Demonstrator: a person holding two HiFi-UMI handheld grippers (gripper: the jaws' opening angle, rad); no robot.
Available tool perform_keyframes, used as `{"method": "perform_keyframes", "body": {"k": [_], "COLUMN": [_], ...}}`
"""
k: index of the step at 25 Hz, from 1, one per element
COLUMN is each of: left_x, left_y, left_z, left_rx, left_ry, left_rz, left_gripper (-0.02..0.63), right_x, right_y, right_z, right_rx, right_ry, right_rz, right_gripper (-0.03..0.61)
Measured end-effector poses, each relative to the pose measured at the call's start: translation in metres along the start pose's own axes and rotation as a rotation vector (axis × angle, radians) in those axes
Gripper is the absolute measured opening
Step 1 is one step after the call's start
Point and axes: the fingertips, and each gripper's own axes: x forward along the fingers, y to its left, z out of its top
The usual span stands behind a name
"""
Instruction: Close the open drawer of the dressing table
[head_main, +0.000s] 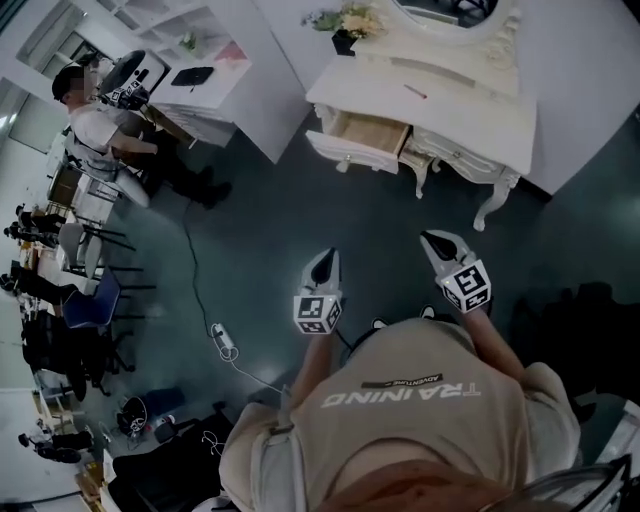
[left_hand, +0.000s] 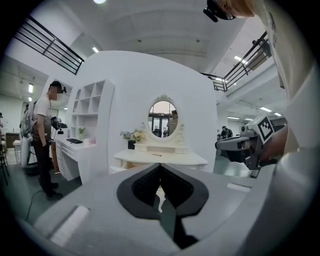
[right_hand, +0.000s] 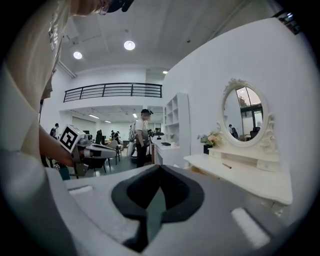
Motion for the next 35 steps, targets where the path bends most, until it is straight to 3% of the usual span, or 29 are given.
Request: {"method": "perform_keyframes", "body": {"k": [6, 13, 21, 25, 30, 35], "left_x": [0.01, 0.033, 0.099, 0.14, 0.187, 0.229], "left_y": [0.015, 0.031, 0.063, 0.076, 0.088, 0.11], "left_z": [-0.021, -0.056, -0.017, -0.005, -0.005, -0.004], "left_rx": [0.01, -0.073, -0.027, -0.004, -0.039, -0.092], "left_ry": [-0.017, 0.067, 0.064, 0.08, 0.111, 0.125], "left_rz": [-0.037, -0.044, -0.05, -0.043, -0.019, 0.0], "left_gripper": [0.006, 0.006, 0.006, 0.006, 0.006, 0.006], "right_x": [0.008, 0.037, 0.126, 0.165, 0.194, 0.233], "right_y": [0.017, 0.004, -0.049, -0.088, -0.127, -0.141], "right_z": [-0.03, -0.053, -0.03, -0.025, -0.028, -0.032], "right_rx": [0.034, 0.101, 0.029, 0.054, 0.05, -0.09], "right_ry": [0.052, 0.11, 0.065, 0.041, 0.085, 0.136], "right_rz": [-0.031, -0.039, 0.012, 0.019, 0.044, 0.104], "right_gripper": [0.005, 0.005, 0.005, 0.005, 0.005, 0.005]}}
